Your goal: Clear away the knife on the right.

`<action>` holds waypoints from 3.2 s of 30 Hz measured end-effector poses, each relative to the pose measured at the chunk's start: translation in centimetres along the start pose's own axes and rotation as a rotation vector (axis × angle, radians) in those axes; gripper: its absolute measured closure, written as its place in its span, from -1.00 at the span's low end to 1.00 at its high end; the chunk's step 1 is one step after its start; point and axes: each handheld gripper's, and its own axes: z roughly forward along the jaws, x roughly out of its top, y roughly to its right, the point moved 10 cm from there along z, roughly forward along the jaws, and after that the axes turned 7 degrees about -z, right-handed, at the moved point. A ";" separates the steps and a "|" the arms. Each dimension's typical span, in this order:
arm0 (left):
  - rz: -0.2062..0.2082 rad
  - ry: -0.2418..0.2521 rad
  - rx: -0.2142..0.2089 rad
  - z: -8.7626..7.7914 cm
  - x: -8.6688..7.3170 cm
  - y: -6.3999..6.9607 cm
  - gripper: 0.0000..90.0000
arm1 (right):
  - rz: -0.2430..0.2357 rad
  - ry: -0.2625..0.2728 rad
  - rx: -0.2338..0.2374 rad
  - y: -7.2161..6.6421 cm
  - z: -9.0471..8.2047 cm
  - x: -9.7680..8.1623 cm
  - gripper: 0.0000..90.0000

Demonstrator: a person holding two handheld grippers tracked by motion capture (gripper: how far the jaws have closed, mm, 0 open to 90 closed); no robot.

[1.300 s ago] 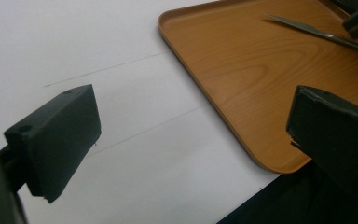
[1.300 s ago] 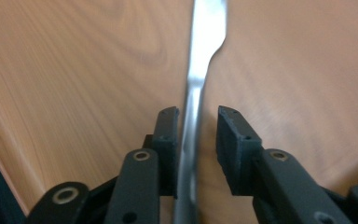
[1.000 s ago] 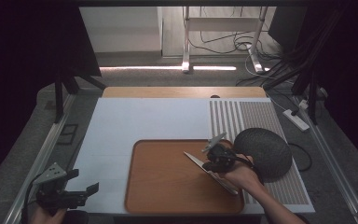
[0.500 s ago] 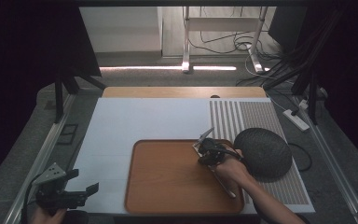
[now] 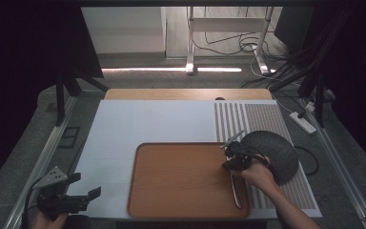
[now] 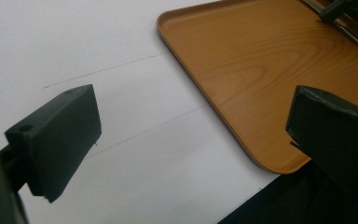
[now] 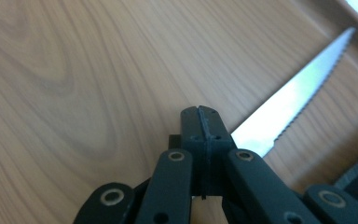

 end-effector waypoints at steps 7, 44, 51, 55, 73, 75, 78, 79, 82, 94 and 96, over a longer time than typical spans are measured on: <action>0.001 -0.002 -0.001 0.0 0.0 0.0 -0.93 | -0.002 -0.018 -0.010 -0.2 -0.7 -1.5 1.00; 0.007 -0.004 0.001 0.1 0.0 0.1 -0.93 | 0.032 0.165 -0.047 -1.4 -4.3 0.8 -0.32; 0.007 -0.005 0.002 0.1 0.0 0.1 -0.93 | 0.054 0.198 -0.072 -1.3 -5.2 0.5 -0.52; 0.007 -0.005 0.002 0.1 0.0 0.1 -0.93 | 0.066 0.208 -0.086 -1.1 -5.6 0.2 -0.66; 0.007 -0.006 0.002 0.1 0.0 0.1 -0.93 | 0.135 0.250 -0.110 -0.6 -6.4 -2.4 -1.00; 0.007 -0.005 0.002 0.1 0.0 0.1 -0.93 | 0.139 0.252 -0.111 -0.6 -6.4 -2.6 -1.00; 0.005 -0.005 0.001 0.1 0.0 0.1 -0.93 | 0.140 0.252 -0.113 -0.7 -6.6 -2.9 -1.00; 0.006 -0.005 0.001 0.1 0.0 0.1 -0.93 | 0.143 0.251 -0.109 -0.8 -6.7 -3.1 -1.00; 0.007 -0.005 0.002 0.1 0.0 0.1 -0.93 | 0.153 0.260 -0.113 -0.8 -6.9 -3.4 -1.00; 0.006 -0.006 0.003 0.1 0.0 0.1 -0.93 | 0.192 0.302 -0.150 -0.7 -8.3 -5.1 -1.00; 0.008 -0.006 0.004 0.1 0.0 0.1 -0.93 | 0.201 0.311 -0.160 -0.6 -8.6 -5.4 -1.00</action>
